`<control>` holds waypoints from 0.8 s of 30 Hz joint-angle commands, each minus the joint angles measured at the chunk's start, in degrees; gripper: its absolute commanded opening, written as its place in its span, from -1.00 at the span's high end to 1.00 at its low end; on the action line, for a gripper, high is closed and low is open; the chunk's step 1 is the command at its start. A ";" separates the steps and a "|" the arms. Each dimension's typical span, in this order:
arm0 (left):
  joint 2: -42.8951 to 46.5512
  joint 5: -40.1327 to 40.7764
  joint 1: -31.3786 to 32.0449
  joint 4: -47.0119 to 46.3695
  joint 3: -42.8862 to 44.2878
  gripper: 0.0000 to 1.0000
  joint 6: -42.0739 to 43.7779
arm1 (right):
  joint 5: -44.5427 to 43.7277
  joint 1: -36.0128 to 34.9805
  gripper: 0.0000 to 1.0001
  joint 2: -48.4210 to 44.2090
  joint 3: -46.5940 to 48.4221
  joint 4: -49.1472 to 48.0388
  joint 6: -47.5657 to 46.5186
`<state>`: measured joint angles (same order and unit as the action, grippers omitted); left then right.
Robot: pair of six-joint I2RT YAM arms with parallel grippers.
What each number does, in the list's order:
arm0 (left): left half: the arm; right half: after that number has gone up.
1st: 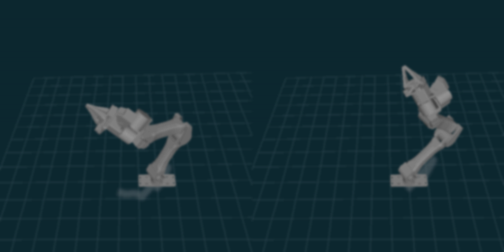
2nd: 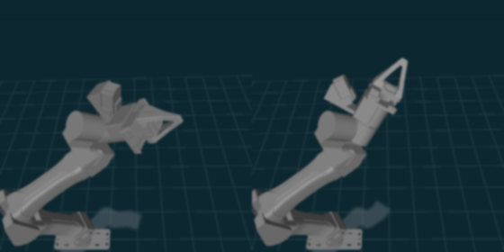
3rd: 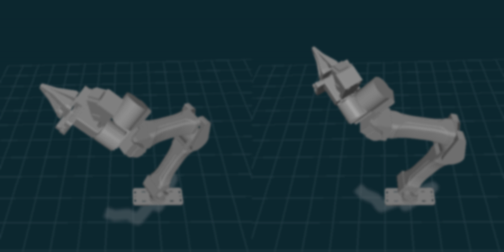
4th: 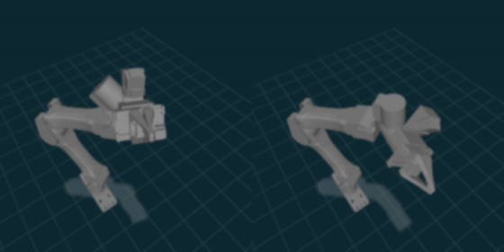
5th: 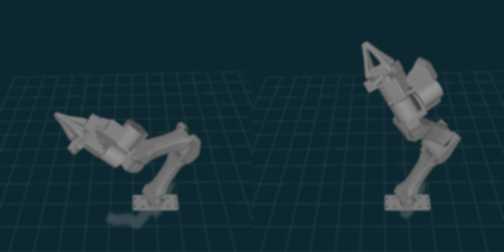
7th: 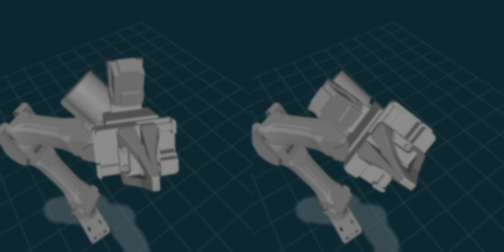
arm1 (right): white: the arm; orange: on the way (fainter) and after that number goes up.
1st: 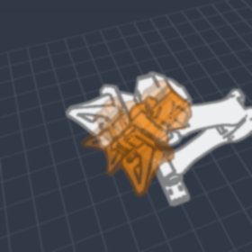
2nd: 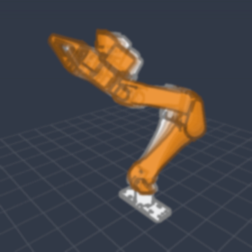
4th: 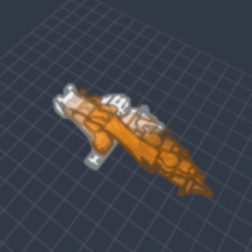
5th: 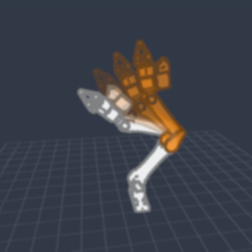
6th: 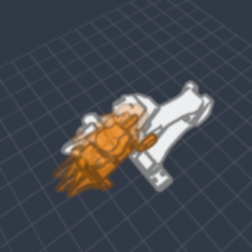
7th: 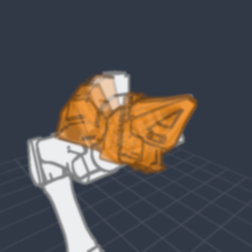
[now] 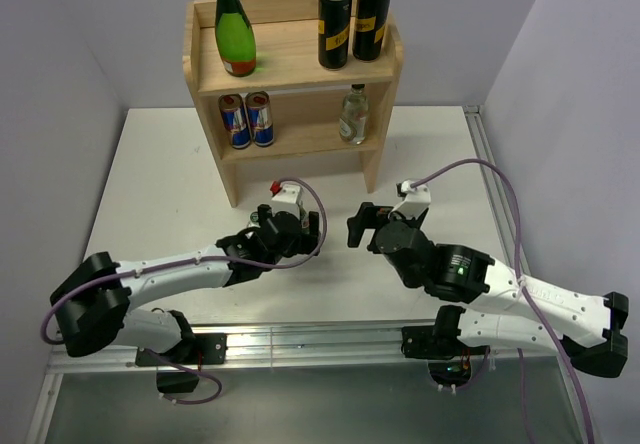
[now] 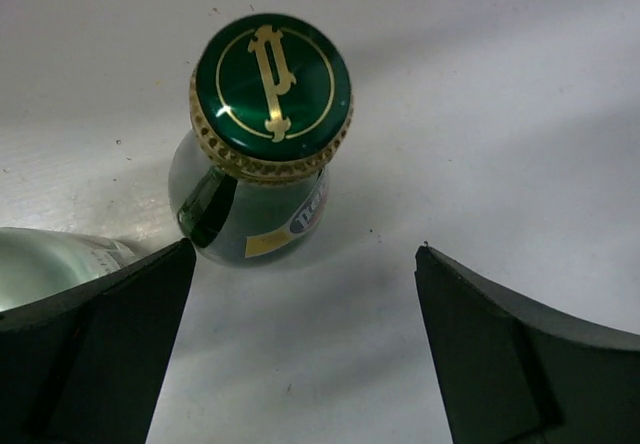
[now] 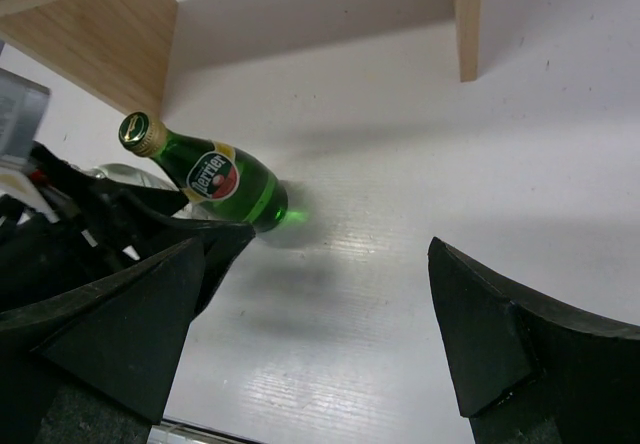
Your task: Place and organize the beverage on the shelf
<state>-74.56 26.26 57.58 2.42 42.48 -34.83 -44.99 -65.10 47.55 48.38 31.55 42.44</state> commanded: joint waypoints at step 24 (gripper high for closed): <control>-23.43 17.59 0.25 -38.89 -4.25 -0.99 3.10 | -2.56 -0.11 -1.00 -1.76 -4.26 0.00 2.48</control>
<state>-96.31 40.86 57.74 -31.33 38.09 -33.45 -45.91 -65.10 45.50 44.58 33.67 44.07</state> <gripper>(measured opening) 0.993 0.998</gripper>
